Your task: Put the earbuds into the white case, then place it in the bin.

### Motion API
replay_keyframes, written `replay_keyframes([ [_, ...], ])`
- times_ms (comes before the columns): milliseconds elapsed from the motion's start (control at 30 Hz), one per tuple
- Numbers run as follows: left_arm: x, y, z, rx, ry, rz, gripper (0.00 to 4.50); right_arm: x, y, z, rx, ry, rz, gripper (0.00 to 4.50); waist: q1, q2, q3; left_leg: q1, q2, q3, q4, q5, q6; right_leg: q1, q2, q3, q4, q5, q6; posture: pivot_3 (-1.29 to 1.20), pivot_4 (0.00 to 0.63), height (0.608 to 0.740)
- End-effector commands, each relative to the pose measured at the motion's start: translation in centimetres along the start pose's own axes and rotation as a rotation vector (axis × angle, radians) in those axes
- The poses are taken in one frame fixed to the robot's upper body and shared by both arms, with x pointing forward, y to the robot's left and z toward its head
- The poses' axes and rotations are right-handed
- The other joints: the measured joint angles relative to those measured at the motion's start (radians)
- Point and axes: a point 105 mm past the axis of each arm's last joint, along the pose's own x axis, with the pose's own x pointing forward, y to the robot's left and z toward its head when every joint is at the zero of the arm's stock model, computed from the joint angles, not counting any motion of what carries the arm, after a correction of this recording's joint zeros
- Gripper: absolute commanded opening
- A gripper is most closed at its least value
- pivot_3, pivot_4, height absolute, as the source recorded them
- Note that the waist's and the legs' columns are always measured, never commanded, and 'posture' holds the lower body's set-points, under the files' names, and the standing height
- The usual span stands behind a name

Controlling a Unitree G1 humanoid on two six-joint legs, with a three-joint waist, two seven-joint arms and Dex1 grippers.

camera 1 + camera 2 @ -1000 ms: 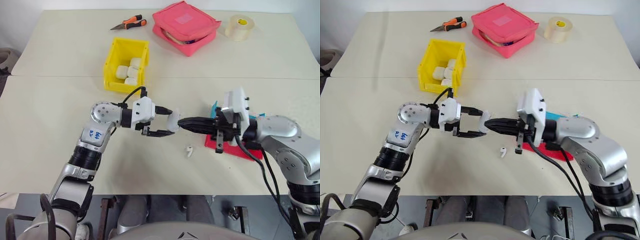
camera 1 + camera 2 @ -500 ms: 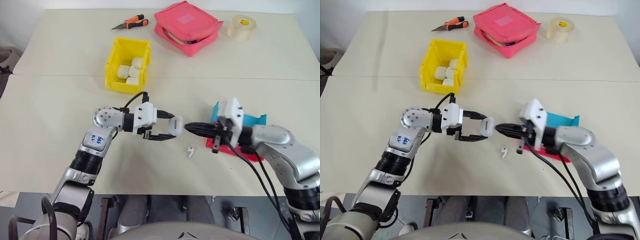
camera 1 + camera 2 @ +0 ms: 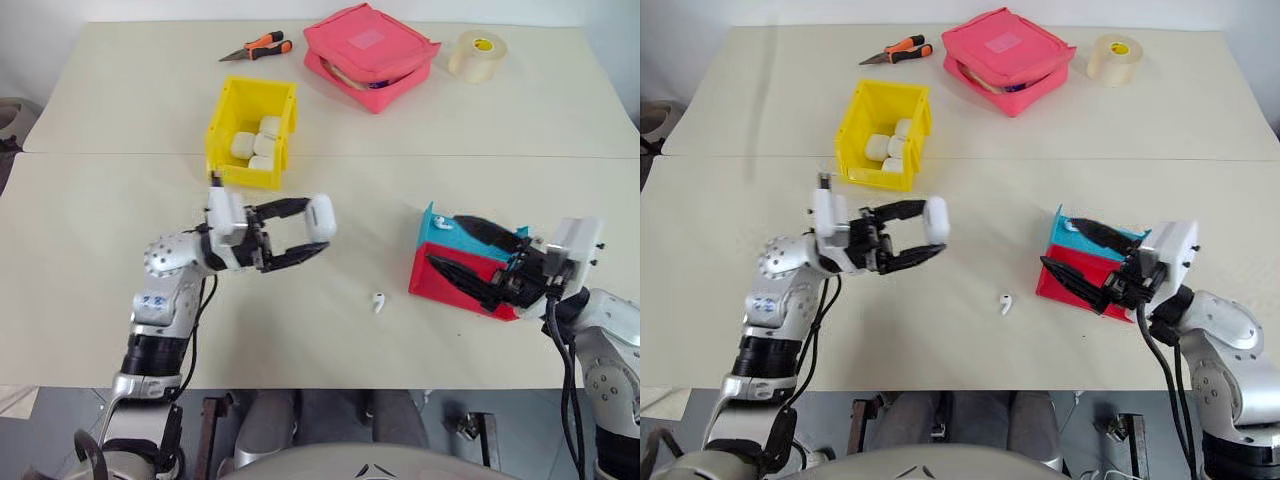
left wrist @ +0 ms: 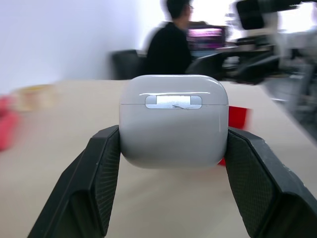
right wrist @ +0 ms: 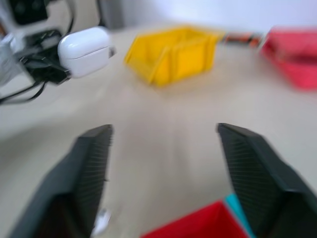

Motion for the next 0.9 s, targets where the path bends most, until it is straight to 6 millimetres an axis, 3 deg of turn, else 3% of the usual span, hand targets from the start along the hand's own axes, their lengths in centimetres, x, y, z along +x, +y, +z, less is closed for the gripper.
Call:
replay_keyframes([
  [33, -1.4, 2.5, 1.7, -0.004, -0.059, 0.203, 2.77, -0.2, 0.0, 1.6, -0.095, -0.050, -0.025, 4.47, 0.003, 0.000, 0.000, 0.000, -0.001, 0.000, 0.000, 0.000, 0.000, 0.000, 0.000, 0.000, 0.000, 0.000, 0.000, 0.00, 0.150, 0.740],
  [133, -2.2, 5.7, 2.3, -0.047, -0.081, 0.400, 2.77, -0.2, -0.4, 1.6, -0.108, -0.046, -0.057, 4.47, 0.005, 0.000, 0.000, 0.000, -0.001, -0.001, 0.000, 0.000, 0.000, 0.001, -0.001, 0.000, 0.000, 0.000, 0.000, 0.00, 0.150, 0.740],
  [233, -1.5, 8.9, 2.2, -0.098, -0.057, 0.529, 2.77, -0.3, -0.7, 1.6, -0.116, -0.038, -0.079, 4.47, 0.008, -0.001, 0.000, 0.000, -0.002, 0.000, 0.001, 0.000, 0.000, 0.001, 0.000, -0.001, 0.001, 0.000, 0.000, 0.00, 0.150, 0.740],
  [367, -0.3, 12.3, -0.3, -0.113, 0.164, 0.611, 2.77, -0.2, -0.8, 1.6, -0.117, -0.037, -0.089, 4.47, 0.003, -0.001, 0.000, 0.001, -0.003, 0.003, 0.000, 0.000, 0.000, 0.002, -0.001, -0.001, 0.001, 0.000, 0.000, 0.00, 0.150, 0.740],
  [500, 1.4, 14.4, -0.3, -0.056, 0.219, 0.632, 2.77, -0.2, -0.4, 1.0, -0.096, -0.011, -0.084, 4.47, 0.000, -0.001, 0.001, 0.000, -0.003, 0.005, -0.001, 0.000, 0.000, 0.001, 0.000, -0.003, 0.000, 0.000, 0.000, 0.00, 0.150, 0.740],
  [633, 1.7, 15.5, -0.4, -0.045, 0.259, 0.667, 2.77, -0.2, -0.2, 1.0, -0.095, -0.016, -0.102, 4.47, -0.001, -0.002, 0.001, 0.000, -0.003, 0.005, -0.002, 0.000, 0.000, 0.001, 0.000, -0.003, -0.001, 0.000, 0.000, 0.00, 0.150, 0.740],
  [667, 1.9, 15.5, -0.2, -0.038, 0.255, 0.660, 3.48, -0.2, -0.2, 1.0, -0.095, -0.019, -0.108, 4.50, -0.001, -0.002, 0.001, 0.000, -0.003, 0.005, -0.002, 0.000, 0.000, 0.001, 0.000, -0.003, -0.001, 0.000, 0.000, 0.00, 0.150, 0.740],
  [767, 2.5, 14.8, 0.6, -0.018, 0.223, 0.586, 4.33, -0.3, -0.1, 1.0, -0.097, -0.023, -0.116, 4.50, 0.000, -0.002, 0.001, 0.000, -0.003, 0.005, -0.001, 0.000, 0.000, 0.001, 0.000, -0.003, 0.000, 0.000, 0.000, 0.00, 0.150, 0.740],
  [900, 2.3, 13.4, 1.9, 0.001, 0.167, 0.472, 4.47, -0.5, 0.0, 1.0, -0.098, -0.013, -0.110, 4.50, 0.001, -0.002, 0.001, 0.000, -0.003, 0.005, -0.001, 0.000, 0.000, 0.001, 0.000, -0.003, 0.000, 0.000, 0.000, 0.00, 0.150, 0.740],
])
